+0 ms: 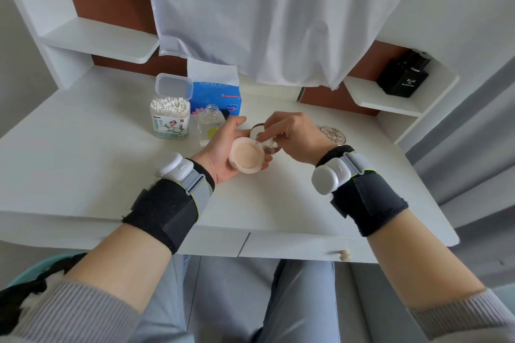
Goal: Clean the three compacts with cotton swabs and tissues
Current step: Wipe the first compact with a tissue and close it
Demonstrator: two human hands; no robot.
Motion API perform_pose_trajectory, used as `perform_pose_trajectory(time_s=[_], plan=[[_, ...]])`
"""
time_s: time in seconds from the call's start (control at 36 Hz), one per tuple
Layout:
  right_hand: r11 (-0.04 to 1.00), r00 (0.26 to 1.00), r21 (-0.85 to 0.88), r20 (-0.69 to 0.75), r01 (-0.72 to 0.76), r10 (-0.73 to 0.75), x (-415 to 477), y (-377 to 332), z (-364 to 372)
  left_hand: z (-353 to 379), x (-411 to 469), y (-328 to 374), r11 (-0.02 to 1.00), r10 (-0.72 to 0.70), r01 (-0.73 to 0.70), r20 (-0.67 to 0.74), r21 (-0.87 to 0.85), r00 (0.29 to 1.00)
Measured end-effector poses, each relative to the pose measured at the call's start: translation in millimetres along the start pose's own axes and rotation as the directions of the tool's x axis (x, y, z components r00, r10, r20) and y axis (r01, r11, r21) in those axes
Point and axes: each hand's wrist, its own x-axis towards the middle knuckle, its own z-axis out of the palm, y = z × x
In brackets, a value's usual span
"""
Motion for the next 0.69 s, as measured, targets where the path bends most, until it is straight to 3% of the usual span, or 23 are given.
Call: perform_pose_trajectory(time_s=[0.22, 0.33, 0.53, 0.69], plan=[[0.999, 1.0, -0.026, -0.004, 0.03, -0.03, -13, 11, -2, -2, 2, -2, 1.0, 0.023, -0.023, -0.026, 0.019, 0.999], [0.999, 0.999, -0.043, -0.008, -0.033, 0.033, -16, 15, -9, 1, 1, -1, 1.0, 0.022, -0.022, -0.019, 0.009, 1.0], [0.981, 0.951, 0.059, -0.241, -0.184, 0.193, -19, 14, -16, 2, 0, -1, 0.999, 0.039, -0.038, -0.028, 0.011, 0.999], [0.969, 0.929, 0.091, -0.277, -0.231, 0.248, -9, 6, -6, 1, 2, -1, 0.999, 0.032, -0.032, -0.015, 0.016, 0.999]])
